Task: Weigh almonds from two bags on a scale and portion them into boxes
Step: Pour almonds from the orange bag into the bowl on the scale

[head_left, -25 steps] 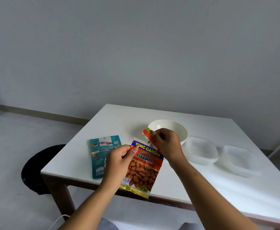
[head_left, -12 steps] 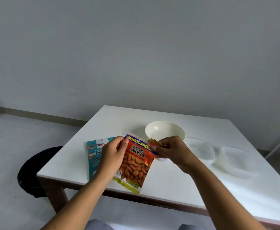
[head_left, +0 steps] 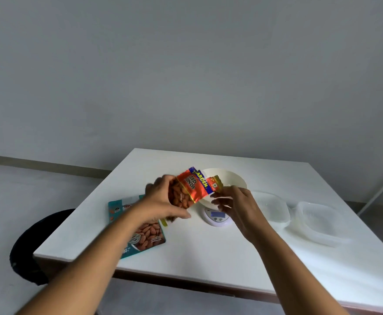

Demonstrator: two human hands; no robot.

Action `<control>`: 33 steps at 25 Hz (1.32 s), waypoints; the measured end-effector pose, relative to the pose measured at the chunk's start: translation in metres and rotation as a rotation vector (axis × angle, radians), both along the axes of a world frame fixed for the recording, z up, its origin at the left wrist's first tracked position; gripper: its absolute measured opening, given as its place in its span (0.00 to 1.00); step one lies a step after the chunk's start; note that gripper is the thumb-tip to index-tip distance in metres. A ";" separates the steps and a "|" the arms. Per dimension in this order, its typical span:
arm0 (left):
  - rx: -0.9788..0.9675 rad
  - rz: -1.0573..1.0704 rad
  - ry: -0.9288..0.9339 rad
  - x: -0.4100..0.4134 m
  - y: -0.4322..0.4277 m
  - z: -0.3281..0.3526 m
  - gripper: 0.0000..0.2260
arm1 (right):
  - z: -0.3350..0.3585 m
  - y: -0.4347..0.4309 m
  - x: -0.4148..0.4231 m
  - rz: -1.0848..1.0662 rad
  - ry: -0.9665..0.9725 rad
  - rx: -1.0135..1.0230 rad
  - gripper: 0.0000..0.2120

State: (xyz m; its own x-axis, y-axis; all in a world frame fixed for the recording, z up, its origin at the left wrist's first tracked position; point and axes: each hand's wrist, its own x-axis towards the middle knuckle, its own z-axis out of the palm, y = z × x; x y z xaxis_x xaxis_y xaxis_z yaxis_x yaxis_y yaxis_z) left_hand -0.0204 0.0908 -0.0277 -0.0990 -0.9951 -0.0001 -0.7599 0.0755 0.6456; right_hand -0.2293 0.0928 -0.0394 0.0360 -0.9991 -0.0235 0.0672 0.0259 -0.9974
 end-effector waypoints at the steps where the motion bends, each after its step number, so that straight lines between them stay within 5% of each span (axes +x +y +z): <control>1: 0.016 -0.040 -0.070 0.004 -0.010 0.013 0.41 | -0.003 -0.002 -0.002 0.012 -0.018 0.028 0.13; 5: 0.121 -0.204 -0.250 0.002 -0.049 0.059 0.38 | -0.014 -0.005 0.011 -0.008 -0.033 0.067 0.11; 11: 0.194 -0.344 -0.630 -0.036 -0.106 0.096 0.35 | -0.026 -0.027 0.037 -0.045 -0.585 0.382 0.07; 15: 0.185 -0.367 -0.770 -0.065 -0.129 0.095 0.35 | -0.028 -0.038 0.044 -0.057 -0.765 0.442 0.05; 19: 0.168 -0.385 -0.836 -0.079 -0.142 0.093 0.26 | -0.031 -0.043 0.045 -0.042 -0.794 0.472 0.06; 33: 0.086 -0.458 -0.906 -0.048 -0.124 0.080 0.36 | -0.029 -0.034 0.043 -0.043 -0.693 0.519 0.06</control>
State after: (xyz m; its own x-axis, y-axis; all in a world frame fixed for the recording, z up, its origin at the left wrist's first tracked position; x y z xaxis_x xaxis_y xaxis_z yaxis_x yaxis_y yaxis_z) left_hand -0.0688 -0.0335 0.0526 -0.3977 -0.8547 -0.3337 -0.8753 0.4625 -0.1414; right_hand -0.1866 0.0586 -0.0688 0.1733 -0.8688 -0.4638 0.6667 0.4501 -0.5941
